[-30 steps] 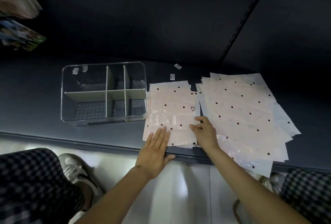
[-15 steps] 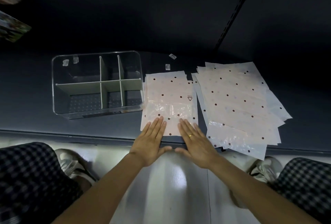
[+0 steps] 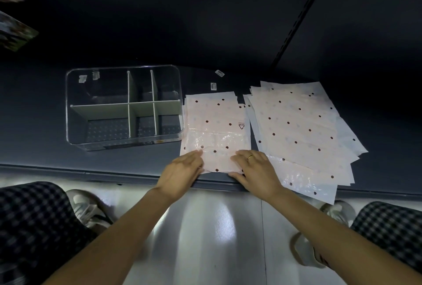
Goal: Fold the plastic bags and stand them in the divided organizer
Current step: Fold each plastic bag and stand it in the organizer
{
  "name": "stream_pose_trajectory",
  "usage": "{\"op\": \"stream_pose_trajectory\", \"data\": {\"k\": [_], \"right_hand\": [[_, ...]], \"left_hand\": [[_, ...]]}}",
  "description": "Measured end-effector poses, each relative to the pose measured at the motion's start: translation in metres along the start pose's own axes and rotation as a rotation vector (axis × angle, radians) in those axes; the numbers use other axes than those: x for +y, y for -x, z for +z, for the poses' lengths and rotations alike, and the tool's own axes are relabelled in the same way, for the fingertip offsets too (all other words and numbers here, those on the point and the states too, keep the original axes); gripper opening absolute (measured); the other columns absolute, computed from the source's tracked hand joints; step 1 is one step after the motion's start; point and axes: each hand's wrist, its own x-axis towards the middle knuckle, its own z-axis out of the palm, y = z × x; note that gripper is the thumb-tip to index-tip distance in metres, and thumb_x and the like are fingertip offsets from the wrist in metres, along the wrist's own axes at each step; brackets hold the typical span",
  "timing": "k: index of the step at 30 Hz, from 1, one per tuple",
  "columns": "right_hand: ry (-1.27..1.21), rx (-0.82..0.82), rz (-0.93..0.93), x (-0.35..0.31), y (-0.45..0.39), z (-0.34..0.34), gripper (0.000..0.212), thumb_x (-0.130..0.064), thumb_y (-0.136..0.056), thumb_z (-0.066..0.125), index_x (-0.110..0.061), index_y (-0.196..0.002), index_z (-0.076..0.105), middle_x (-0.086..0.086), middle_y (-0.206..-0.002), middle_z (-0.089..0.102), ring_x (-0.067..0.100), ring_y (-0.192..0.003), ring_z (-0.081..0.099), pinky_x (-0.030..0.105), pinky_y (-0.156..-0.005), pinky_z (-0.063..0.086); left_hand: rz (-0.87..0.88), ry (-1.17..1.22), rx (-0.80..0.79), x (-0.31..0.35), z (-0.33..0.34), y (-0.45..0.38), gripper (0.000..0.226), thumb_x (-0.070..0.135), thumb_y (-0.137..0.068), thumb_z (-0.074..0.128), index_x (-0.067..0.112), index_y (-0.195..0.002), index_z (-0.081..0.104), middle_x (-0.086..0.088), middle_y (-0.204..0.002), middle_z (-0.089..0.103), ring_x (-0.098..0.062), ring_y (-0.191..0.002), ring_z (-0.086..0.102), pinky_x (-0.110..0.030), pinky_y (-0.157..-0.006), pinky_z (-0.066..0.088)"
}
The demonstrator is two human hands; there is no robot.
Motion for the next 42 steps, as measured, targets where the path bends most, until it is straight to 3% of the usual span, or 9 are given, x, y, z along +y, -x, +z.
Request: {"op": "stream_pose_trajectory", "data": {"k": [7, 11, 14, 19, 22, 27, 30, 34, 42], "right_hand": [[-0.354, -0.232, 0.152, 0.017, -0.01, -0.001, 0.04, -0.032, -0.085, 0.067, -0.02, -0.122, 0.061, -0.004, -0.123, 0.056, 0.017, -0.117, 0.044, 0.022, -0.102, 0.031], [-0.687, -0.24, 0.364, 0.026, -0.021, -0.006, 0.017, -0.016, -0.087, 0.066, -0.02, -0.102, 0.07, -0.007, -0.102, 0.064, 0.017, -0.101, 0.046, 0.009, -0.086, 0.034], [-0.843, -0.223, 0.514, 0.028, -0.031, -0.005, 0.005, -0.019, -0.087, 0.066, -0.017, -0.088, 0.07, 0.008, -0.09, 0.068, 0.024, -0.093, 0.055, 0.028, -0.085, 0.041], [-0.864, -0.142, 0.682, 0.023, -0.045, 0.003, 0.045, -0.025, -0.086, 0.067, -0.013, -0.057, 0.034, -0.007, -0.043, 0.034, 0.006, -0.049, 0.028, 0.02, -0.052, 0.022], [-0.754, -0.115, 0.702, 0.02, -0.054, 0.007, 0.048, -0.025, -0.086, 0.067, -0.018, -0.055, 0.03, -0.01, -0.047, 0.031, 0.01, -0.049, 0.026, 0.022, -0.049, 0.021], [-0.7, -0.143, 0.739, 0.019, -0.06, 0.009, 0.047, -0.024, -0.087, 0.066, -0.018, -0.055, 0.032, -0.006, -0.056, 0.034, 0.009, -0.053, 0.03, 0.025, -0.051, 0.024], [-0.678, -0.161, 0.726, 0.019, -0.063, 0.007, 0.051, -0.024, -0.087, 0.065, -0.017, -0.055, 0.026, -0.003, -0.055, 0.029, 0.012, -0.053, 0.027, 0.029, -0.052, 0.021], [-0.659, -0.189, 0.745, 0.02, -0.065, 0.008, 0.048, -0.025, -0.087, 0.065, -0.017, -0.056, 0.029, -0.003, -0.057, 0.032, 0.015, -0.057, 0.032, 0.029, -0.053, 0.023], [-0.732, -0.153, 0.872, 0.02, -0.06, 0.009, 0.027, -0.029, -0.08, 0.073, -0.017, -0.095, 0.053, -0.003, -0.087, 0.055, 0.017, -0.084, 0.054, 0.026, -0.073, 0.04]], "left_hand": [[-0.068, 0.036, -0.009, -0.002, -0.001, -0.011, 0.022, 0.029, -0.101, 0.035, 0.013, -0.106, 0.049, -0.006, -0.088, 0.064, -0.029, -0.076, 0.056, -0.035, -0.06, 0.044], [-0.168, 0.187, -0.003, -0.002, -0.006, -0.015, 0.017, 0.037, -0.098, 0.042, 0.02, -0.098, 0.047, 0.009, -0.077, 0.062, -0.023, -0.066, 0.056, -0.029, -0.056, 0.034], [-0.403, 0.456, 0.017, -0.003, -0.01, -0.016, 0.023, 0.038, -0.085, 0.066, 0.029, -0.097, 0.049, 0.017, -0.089, 0.067, -0.01, -0.078, 0.061, -0.029, -0.068, 0.047], [-0.669, 0.566, 0.162, -0.003, -0.009, -0.018, 0.03, 0.018, -0.087, 0.066, 0.021, -0.113, 0.051, -0.003, -0.083, 0.065, -0.023, -0.081, 0.062, -0.036, -0.075, 0.052], [-0.7, 0.413, 0.222, 0.01, -0.007, -0.02, 0.038, 0.016, -0.088, 0.064, 0.014, -0.122, 0.047, -0.005, -0.092, 0.061, -0.025, -0.089, 0.06, -0.036, -0.074, 0.049], [-0.349, 0.028, 0.311, 0.037, 0.003, -0.014, 0.035, 0.012, -0.082, 0.068, 0.007, -0.115, 0.058, -0.012, -0.108, 0.057, -0.031, -0.096, 0.055, -0.041, -0.081, 0.046], [-0.064, -0.043, 0.06, 0.037, 0.015, -0.02, 0.051, 0.03, -0.092, 0.057, 0.006, -0.136, 0.045, -0.014, -0.144, 0.042, -0.033, -0.134, 0.037, -0.046, -0.112, 0.03], [-0.106, -0.262, -0.267, 0.018, 0.029, -0.02, 0.08, 0.061, -0.094, 0.016, 0.01, -0.146, -0.015, -0.005, -0.152, -0.024, -0.02, -0.143, -0.021, -0.035, -0.118, -0.011], [-0.003, -0.285, -0.336, -0.002, 0.025, -0.014, 0.081, 0.067, -0.09, 0.014, 0.019, -0.145, -0.021, -0.007, -0.154, -0.025, -0.019, -0.14, -0.027, -0.033, -0.116, -0.016]]}}
